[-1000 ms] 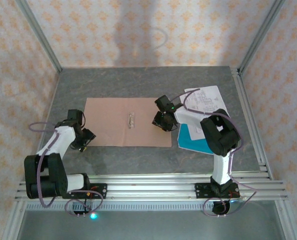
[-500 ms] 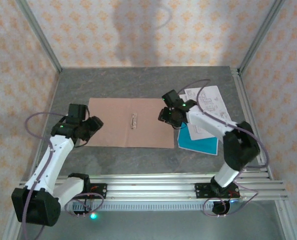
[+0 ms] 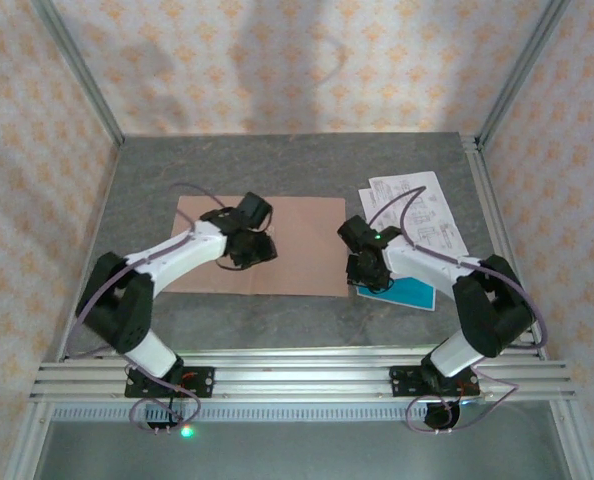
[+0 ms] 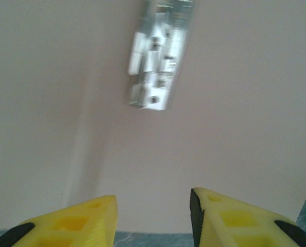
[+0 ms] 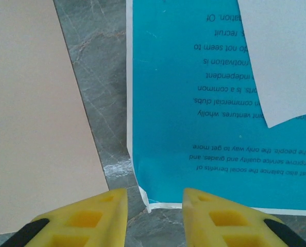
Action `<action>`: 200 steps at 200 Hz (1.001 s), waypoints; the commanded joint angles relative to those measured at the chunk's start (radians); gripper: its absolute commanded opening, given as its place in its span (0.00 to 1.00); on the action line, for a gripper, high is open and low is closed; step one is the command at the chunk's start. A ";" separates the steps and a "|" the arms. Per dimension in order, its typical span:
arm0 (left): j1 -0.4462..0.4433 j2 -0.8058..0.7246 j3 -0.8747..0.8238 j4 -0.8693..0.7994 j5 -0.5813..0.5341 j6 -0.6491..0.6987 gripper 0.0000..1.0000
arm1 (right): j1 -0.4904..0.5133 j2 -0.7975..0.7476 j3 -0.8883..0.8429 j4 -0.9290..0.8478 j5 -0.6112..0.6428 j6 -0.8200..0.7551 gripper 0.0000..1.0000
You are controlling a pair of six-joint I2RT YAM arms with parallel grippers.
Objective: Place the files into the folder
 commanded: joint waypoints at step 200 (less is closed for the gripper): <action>-0.179 0.246 0.058 0.005 -0.211 -0.027 0.34 | 0.017 0.111 0.051 -0.005 -0.005 -0.084 0.30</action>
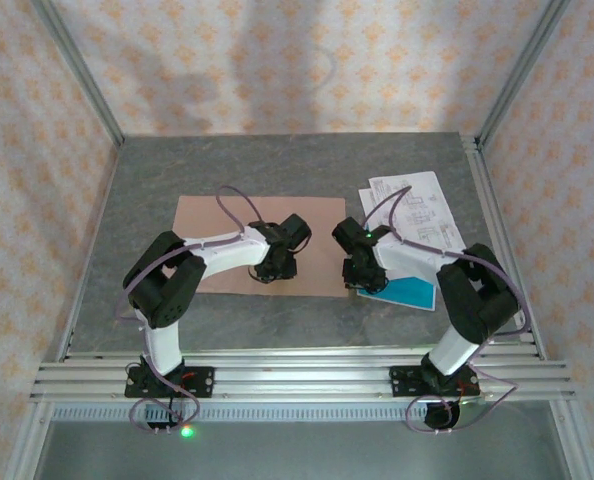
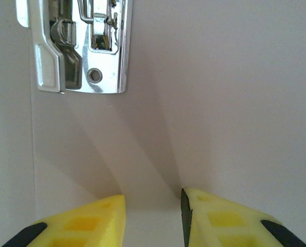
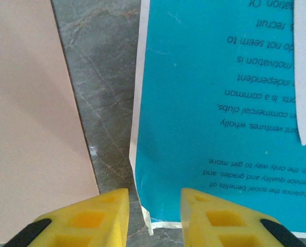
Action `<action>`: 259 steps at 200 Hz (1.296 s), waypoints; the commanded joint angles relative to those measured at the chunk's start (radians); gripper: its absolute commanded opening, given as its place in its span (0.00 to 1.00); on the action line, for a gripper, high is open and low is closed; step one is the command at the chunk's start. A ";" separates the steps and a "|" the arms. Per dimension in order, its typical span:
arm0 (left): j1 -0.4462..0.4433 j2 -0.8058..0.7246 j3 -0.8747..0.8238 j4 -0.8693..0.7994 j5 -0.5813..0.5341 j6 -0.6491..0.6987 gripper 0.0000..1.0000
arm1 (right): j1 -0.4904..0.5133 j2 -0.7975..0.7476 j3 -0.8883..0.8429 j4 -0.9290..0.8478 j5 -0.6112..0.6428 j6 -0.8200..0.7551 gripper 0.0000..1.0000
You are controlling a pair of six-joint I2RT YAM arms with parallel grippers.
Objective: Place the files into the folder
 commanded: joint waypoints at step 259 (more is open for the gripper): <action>-0.080 0.041 0.038 0.080 -0.079 0.024 0.31 | 0.007 -0.061 0.036 0.067 -0.120 -0.105 0.00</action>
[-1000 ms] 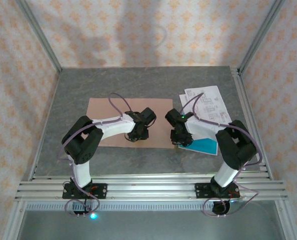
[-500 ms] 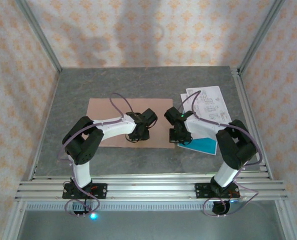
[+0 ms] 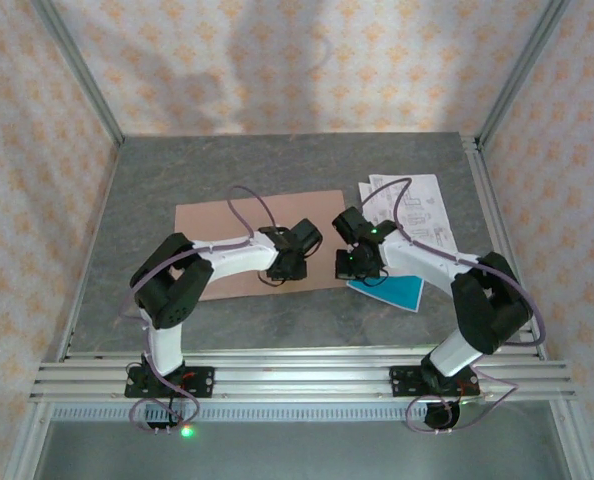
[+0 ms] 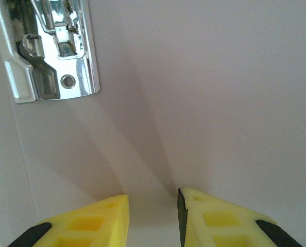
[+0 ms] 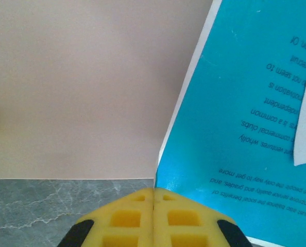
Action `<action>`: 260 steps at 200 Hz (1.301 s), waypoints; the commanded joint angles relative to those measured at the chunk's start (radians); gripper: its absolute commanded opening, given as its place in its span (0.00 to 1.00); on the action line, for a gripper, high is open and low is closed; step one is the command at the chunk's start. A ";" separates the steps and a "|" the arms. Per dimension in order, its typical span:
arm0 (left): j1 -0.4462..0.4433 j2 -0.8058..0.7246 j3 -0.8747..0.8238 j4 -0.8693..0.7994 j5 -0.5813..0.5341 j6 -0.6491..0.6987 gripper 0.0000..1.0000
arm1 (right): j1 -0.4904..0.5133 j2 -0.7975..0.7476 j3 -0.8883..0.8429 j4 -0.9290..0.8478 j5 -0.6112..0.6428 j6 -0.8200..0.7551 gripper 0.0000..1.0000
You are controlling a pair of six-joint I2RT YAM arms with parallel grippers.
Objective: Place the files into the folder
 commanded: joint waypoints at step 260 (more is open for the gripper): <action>0.255 0.211 0.245 -0.028 0.178 0.084 0.55 | -0.542 0.384 0.226 -0.011 -0.093 0.100 0.62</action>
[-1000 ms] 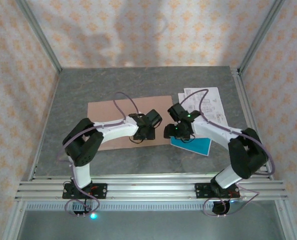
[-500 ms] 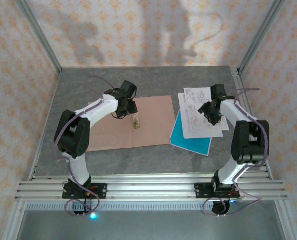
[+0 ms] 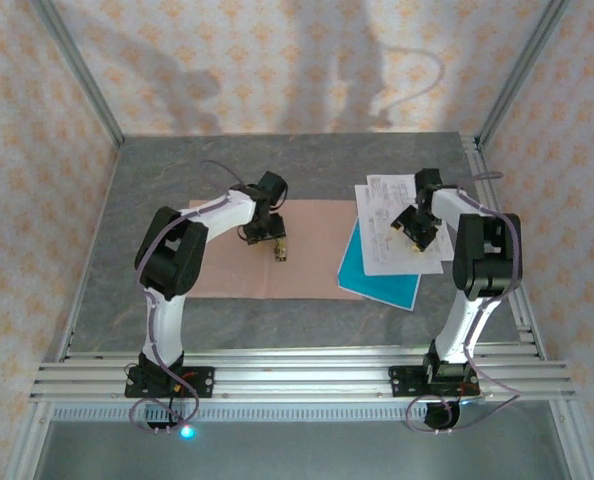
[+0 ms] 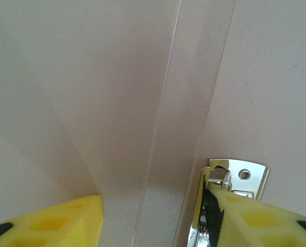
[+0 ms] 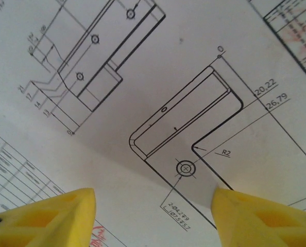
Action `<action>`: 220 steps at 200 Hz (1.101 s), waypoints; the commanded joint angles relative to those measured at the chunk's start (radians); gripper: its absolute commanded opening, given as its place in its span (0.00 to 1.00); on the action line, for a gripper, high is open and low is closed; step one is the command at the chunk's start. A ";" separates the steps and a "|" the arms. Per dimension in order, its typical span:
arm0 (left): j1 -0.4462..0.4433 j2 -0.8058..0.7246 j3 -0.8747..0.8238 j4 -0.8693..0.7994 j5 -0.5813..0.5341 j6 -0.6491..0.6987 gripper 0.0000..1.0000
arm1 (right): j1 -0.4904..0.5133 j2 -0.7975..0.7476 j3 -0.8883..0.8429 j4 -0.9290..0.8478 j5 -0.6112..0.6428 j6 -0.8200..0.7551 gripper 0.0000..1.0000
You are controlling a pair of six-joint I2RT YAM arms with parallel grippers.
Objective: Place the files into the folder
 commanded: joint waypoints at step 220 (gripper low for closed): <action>-0.193 -0.218 -0.100 0.245 -0.048 -0.388 0.60 | 0.207 -0.173 0.011 -0.050 -0.055 0.014 0.65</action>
